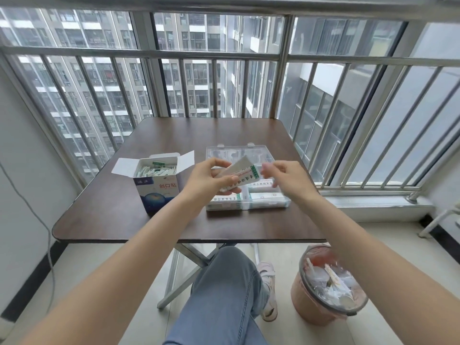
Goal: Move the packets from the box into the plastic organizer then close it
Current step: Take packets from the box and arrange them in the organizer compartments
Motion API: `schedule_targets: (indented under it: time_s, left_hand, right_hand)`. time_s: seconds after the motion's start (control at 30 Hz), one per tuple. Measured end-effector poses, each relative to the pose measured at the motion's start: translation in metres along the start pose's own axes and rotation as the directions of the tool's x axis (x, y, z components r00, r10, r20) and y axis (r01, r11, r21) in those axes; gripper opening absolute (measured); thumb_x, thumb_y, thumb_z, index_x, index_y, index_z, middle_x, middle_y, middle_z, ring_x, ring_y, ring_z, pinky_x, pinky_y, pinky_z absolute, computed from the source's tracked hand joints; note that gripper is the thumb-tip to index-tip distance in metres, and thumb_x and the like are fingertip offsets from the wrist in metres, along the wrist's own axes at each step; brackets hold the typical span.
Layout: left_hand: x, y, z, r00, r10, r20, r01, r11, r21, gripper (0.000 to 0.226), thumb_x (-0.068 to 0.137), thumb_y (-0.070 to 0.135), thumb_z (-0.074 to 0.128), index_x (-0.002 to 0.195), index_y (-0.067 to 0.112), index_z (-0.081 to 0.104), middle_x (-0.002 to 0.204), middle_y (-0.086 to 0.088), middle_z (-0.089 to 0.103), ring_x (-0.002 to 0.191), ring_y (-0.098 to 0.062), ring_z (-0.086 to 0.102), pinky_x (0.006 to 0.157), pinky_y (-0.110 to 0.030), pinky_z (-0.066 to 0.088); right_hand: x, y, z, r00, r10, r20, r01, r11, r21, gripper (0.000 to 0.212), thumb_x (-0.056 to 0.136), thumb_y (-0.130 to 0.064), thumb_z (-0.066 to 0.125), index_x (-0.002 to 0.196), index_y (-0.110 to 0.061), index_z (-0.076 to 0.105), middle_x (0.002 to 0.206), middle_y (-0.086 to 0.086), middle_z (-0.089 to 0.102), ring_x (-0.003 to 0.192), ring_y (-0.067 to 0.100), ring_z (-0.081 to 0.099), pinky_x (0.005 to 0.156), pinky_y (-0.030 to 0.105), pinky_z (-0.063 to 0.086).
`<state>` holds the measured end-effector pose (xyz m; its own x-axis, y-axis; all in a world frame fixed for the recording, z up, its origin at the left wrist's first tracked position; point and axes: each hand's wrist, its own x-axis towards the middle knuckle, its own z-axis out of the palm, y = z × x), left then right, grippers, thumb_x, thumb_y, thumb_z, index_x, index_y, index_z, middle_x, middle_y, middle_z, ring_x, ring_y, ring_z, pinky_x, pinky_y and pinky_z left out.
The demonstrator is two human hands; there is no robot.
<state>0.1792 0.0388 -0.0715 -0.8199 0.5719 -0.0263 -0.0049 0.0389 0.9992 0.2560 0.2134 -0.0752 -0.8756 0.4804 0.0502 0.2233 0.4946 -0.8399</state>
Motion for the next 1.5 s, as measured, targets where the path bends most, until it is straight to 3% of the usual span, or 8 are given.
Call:
schedule_targets:
  time_s: [0.07, 0.33, 0.6, 0.73, 0.9, 1.07, 1.3, 1.5]
  left_hand:
    - [-0.002, 0.000, 0.001, 1.000, -0.004, -0.002, 0.004, 1.000, -0.018, 0.032, 0.080, -0.005, 0.068, 0.108, 0.002, 0.054, 0.092, -0.014, 0.068, 0.058, -0.021, 0.070, 0.053, -0.021, 0.053]
    - [-0.011, -0.007, -0.018, 1.000, 0.005, 0.002, -0.005, 1.000, -0.022, 0.007, 0.092, 0.004, 0.057, 0.097, 0.006, 0.061, 0.095, -0.015, 0.068, 0.072, -0.022, 0.072, 0.063, -0.023, 0.057]
    - [-0.008, -0.021, -0.035, 0.975, 0.126, -0.183, -0.097, 0.983, 0.159, 0.013, 0.088, 0.003, 0.062, 0.081, 0.013, 0.059, 0.092, -0.010, 0.063, 0.091, -0.025, 0.065, 0.068, -0.032, 0.060]
    - [-0.008, -0.027, -0.047, 0.932, 0.289, -0.218, -0.154, 0.861, 0.485, 0.003, 0.085, 0.011, 0.065, 0.086, 0.013, 0.063, 0.087, -0.007, 0.066, 0.091, -0.027, 0.063, 0.074, -0.043, 0.056]
    - [-0.011, -0.031, -0.057, 0.908, 0.336, -0.249, -0.191, 0.864, 0.467, 0.002, 0.086, 0.010, 0.063, 0.086, 0.012, 0.061, 0.090, -0.008, 0.067, 0.091, -0.029, 0.065, 0.074, -0.045, 0.058]
    - [-0.012, -0.030, -0.064, 0.897, 0.361, -0.254, -0.213, 0.858, 0.468, 0.004, 0.086, 0.010, 0.064, 0.090, 0.012, 0.062, 0.092, -0.008, 0.067, 0.091, -0.029, 0.064, 0.075, -0.047, 0.057]
    - [-0.015, -0.029, -0.063, 0.903, 0.356, -0.241, -0.227, 0.871, 0.436, 0.005, 0.087, 0.002, 0.062, 0.090, 0.006, 0.062, 0.095, -0.013, 0.063, 0.089, -0.023, 0.060, 0.057, -0.016, 0.055]
    - [-0.009, -0.038, -0.069, 0.906, 0.355, -0.230, -0.222, 0.862, 0.456, 0.005, 0.083, 0.015, 0.065, 0.087, 0.012, 0.063, 0.090, -0.007, 0.065, 0.091, -0.030, 0.062, 0.077, -0.051, 0.055]
  right_hand:
    - [-0.008, -0.012, 0.000, 0.993, 0.011, 0.118, -0.045, 0.955, 0.292, 0.030, 0.090, -0.034, 0.059, 0.093, -0.006, 0.069, 0.082, 0.003, 0.067, 0.058, 0.010, 0.057, 0.046, 0.018, 0.038]
    - [-0.010, -0.022, 0.026, 0.986, -0.080, 0.145, 0.038, 0.962, 0.270, 0.011, 0.079, 0.001, 0.070, 0.090, -0.001, 0.068, 0.051, -0.011, 0.064, 0.049, 0.000, 0.061, 0.047, 0.010, 0.040]
    - [-0.006, -0.019, 0.039, 0.992, -0.006, 0.123, -0.029, 0.961, 0.276, 0.010, 0.089, 0.000, 0.057, 0.093, -0.007, 0.064, 0.075, 0.005, 0.067, 0.052, 0.004, 0.066, 0.046, 0.012, 0.042]
    - [0.004, -0.010, 0.041, 0.995, 0.095, 0.001, -0.095, 0.984, 0.152, 0.013, 0.091, -0.005, 0.054, 0.091, -0.008, 0.067, 0.076, 0.004, 0.064, 0.045, -0.001, 0.060, 0.041, 0.010, 0.037]
    - [0.008, -0.009, 0.054, 0.989, 0.129, -0.070, -0.129, 0.992, 0.003, 0.011, 0.085, -0.005, 0.059, 0.082, -0.012, 0.067, 0.072, 0.004, 0.064, 0.051, 0.009, 0.056, 0.055, 0.018, 0.043]
    - [0.010, -0.017, 0.072, 0.996, 0.089, -0.025, -0.092, 0.987, -0.131, 0.017, 0.082, -0.010, 0.064, 0.069, -0.021, 0.060, 0.092, 0.010, 0.068, 0.088, 0.027, 0.065, 0.084, 0.037, 0.052]
    - [0.007, -0.021, 0.082, 1.000, -0.017, -0.024, 0.006, 0.919, -0.394, 0.005, 0.078, -0.015, 0.068, 0.077, -0.018, 0.064, 0.087, 0.005, 0.065, 0.093, 0.024, 0.060, 0.075, 0.032, 0.048]
    - [0.008, -0.023, 0.084, 0.992, -0.123, -0.042, 0.079, 0.829, -0.554, 0.010, 0.079, -0.018, 0.069, 0.089, -0.021, 0.070, 0.103, 0.004, 0.063, 0.109, 0.021, 0.050, 0.072, 0.028, 0.038]
